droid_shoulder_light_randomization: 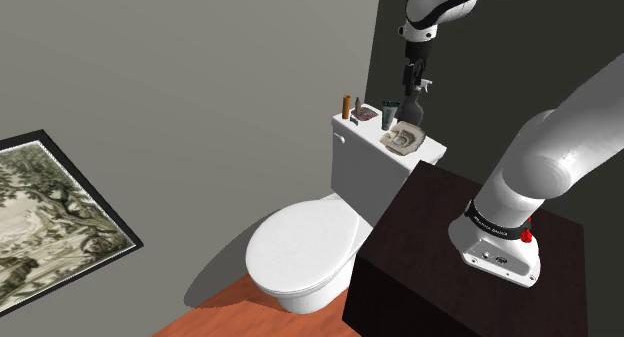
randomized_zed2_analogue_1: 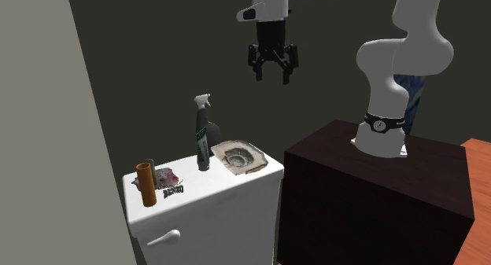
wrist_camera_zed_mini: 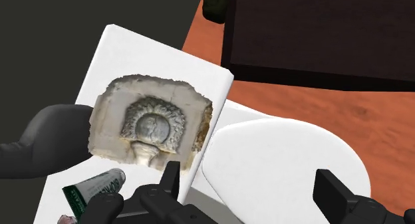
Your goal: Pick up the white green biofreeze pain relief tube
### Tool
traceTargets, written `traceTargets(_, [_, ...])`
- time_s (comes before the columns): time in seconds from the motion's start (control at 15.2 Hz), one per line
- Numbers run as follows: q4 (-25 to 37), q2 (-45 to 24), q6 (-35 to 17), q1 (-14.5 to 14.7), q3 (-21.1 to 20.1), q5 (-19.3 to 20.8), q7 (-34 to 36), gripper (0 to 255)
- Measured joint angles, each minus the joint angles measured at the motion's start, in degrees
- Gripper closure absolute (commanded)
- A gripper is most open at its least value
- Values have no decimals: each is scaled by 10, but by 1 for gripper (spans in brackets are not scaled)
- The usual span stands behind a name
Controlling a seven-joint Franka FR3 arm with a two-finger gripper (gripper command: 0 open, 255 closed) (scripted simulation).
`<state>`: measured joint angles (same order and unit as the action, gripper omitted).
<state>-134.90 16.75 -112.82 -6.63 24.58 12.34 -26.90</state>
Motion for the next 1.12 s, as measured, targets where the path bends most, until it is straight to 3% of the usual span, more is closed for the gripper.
traceTargets(0.4, [75, -139, -65, -9, 54, -58, -99, 0])
traceTargets(0.66, [134, -234, -91, -26, 68, -117, -166, 0])
traceTargets(1.12, [276, -410, -105, -100, 51, -224, -274, 0])
